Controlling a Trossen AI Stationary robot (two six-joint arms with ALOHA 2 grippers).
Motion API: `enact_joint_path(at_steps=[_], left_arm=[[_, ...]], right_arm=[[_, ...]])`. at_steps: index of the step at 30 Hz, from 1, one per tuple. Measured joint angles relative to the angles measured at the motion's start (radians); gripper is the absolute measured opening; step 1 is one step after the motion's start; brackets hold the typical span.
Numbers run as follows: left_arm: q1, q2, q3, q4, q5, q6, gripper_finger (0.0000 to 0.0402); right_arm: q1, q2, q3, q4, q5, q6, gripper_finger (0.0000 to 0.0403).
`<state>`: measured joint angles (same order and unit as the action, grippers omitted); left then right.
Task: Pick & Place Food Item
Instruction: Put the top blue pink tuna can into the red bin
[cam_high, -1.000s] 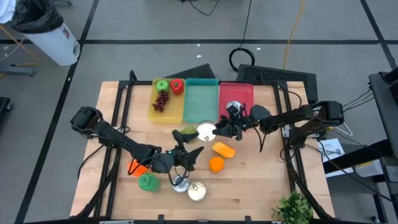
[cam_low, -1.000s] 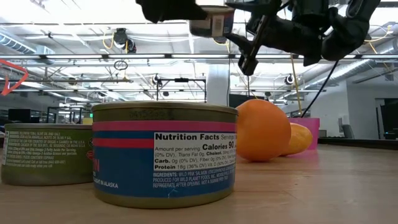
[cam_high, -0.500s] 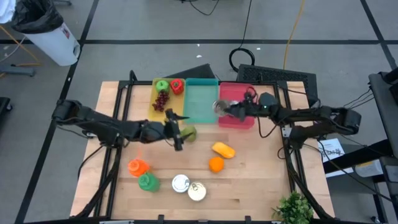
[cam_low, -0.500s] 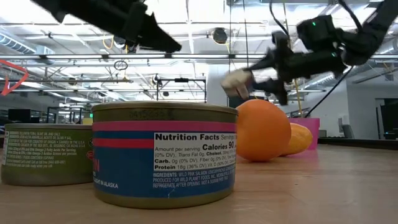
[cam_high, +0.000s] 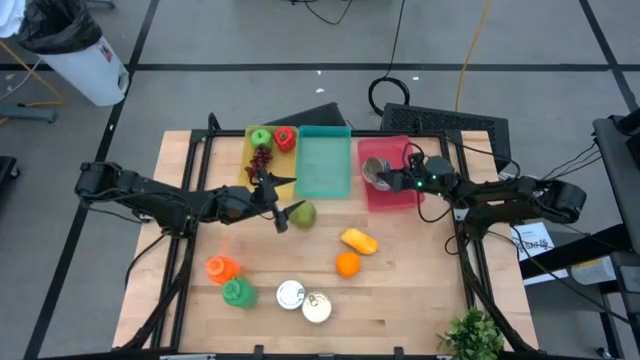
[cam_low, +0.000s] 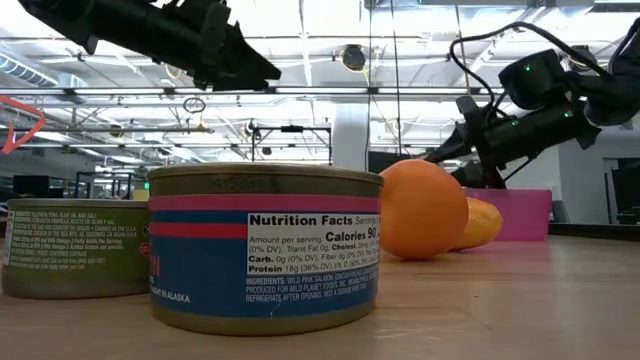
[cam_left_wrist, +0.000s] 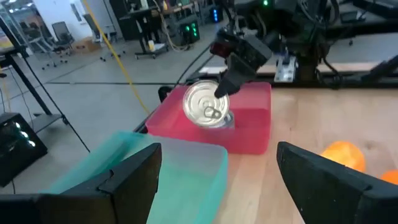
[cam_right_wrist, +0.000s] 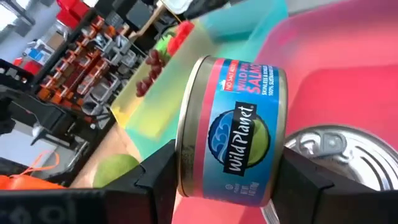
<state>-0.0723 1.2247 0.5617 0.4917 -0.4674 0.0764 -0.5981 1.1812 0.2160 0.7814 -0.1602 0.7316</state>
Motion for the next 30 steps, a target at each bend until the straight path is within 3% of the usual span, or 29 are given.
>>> enact_joint_path(at_steps=[5, 12, 16, 30], left_arm=[[0.0, 0.0, 0.0, 0.017, 0.001, 0.003, 0.0319], [0.0, 0.001, 0.0, 0.005, 0.004, -0.002, 0.0317], [0.0, 0.001, 0.0, 0.0, 0.006, -0.004, 0.0324], [0.0, 0.001, 0.0, -0.002, 0.025, -0.004, 0.0311]], right_arm=[[0.011, 0.001, -0.002, -0.015, 0.008, -0.018, 0.0193], [0.011, 0.0, -0.002, -0.004, 0.003, -0.064, 0.0273], [0.012, 0.0, -0.001, 0.016, 0.002, -0.072, 0.03], [0.011, -0.069, -0.001, 0.036, 0.007, -0.275, 0.0293]])
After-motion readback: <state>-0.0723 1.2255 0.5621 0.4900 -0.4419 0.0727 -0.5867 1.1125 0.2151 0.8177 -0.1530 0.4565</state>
